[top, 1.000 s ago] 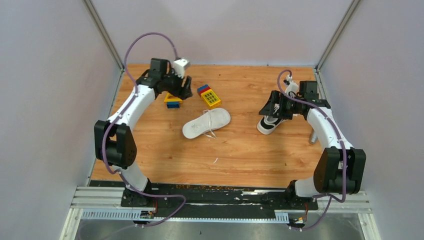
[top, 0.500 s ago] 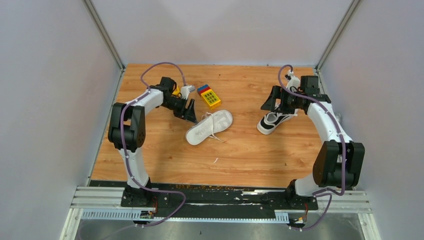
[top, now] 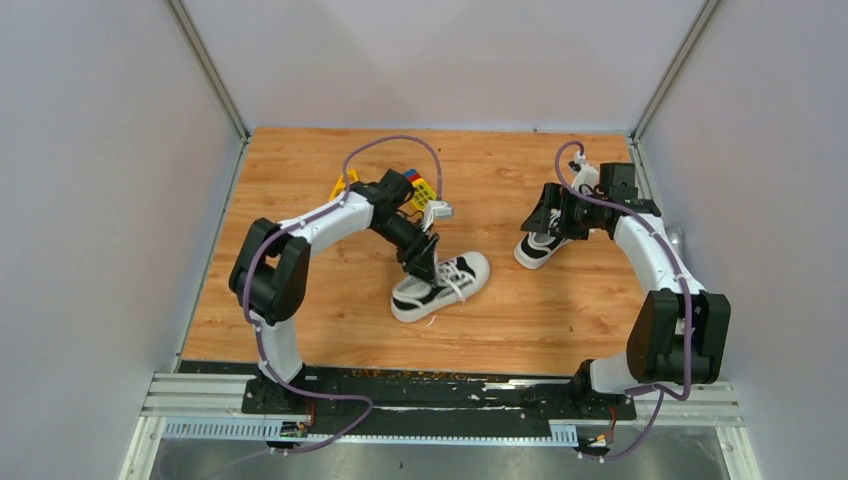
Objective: Tie the shoes
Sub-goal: Adjust the shoe at the center of the board.
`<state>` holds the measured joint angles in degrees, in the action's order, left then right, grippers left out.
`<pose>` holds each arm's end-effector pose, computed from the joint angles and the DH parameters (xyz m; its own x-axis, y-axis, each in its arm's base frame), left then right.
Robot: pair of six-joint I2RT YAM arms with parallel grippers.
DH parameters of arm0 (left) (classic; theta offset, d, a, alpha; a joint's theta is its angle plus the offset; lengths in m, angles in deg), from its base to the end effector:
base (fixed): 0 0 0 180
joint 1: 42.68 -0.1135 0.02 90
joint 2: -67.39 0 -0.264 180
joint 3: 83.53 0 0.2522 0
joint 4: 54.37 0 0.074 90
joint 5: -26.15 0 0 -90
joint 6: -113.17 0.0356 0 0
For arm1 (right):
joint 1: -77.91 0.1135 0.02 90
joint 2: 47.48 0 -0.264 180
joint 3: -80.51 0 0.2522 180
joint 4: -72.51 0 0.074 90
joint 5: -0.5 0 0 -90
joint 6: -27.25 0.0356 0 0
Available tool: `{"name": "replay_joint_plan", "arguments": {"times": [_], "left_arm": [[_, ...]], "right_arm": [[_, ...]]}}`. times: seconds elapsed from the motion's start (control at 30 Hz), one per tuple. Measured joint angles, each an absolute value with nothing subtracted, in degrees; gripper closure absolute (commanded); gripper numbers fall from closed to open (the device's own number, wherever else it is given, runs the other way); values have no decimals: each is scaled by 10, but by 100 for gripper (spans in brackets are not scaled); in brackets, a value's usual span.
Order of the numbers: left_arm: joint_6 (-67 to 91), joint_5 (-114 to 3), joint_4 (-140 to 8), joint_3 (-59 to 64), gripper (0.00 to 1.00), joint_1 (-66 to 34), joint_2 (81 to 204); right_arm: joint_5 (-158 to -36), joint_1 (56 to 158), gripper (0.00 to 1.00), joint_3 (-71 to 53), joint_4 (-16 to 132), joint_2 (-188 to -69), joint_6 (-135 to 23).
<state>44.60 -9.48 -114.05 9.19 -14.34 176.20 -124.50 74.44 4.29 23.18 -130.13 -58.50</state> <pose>0.3126 -0.2015 0.2017 -0.6289 0.5810 -0.5167 0.7328 0.2209 -0.6436 0.2956 0.0025 0.2618 -0.8431 0.1119 -0.5260 -0.2107 0.8312 0.5146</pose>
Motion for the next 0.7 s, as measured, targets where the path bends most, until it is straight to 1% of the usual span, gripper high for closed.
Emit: {"name": "replay_joint_plan", "arguments": {"times": [0.07, 0.13, 0.23, 0.33, 0.43, 0.5, 0.6, 0.7], "left_arm": [[445, -89, -1138, 82, 30, -112, 1734], [443, -90, -1135, 70, 29, -103, 1701], [434, -107, -1122, 68, 27, -127, 1648], [419, -165, -1101, 68, 28, -153, 1603], [396, -228, -1068, 55, 29, -164, 1588], [374, -248, -1047, 29, 29, -162, 1589], [333, -261, -1028, -28, 29, -160, 1595], [293, -248, -1016, -78, 29, -160, 1610]], "right_arm": [[-1246, 745, 9, 48, 232, -1298, -585], [-1247, 751, 9, 52, 232, -1295, -586], [-1247, 768, 9, 63, 232, -1288, -589], [-1246, 813, 7, 90, 233, -1280, -597], [-1247, 860, 5, 124, 233, -1280, -601], [-1249, 885, 2, 142, 232, -1284, -601], [-1253, 914, 1, 154, 233, -1308, -597], [-1270, 936, 1, 153, 242, -1351, -594]]}}
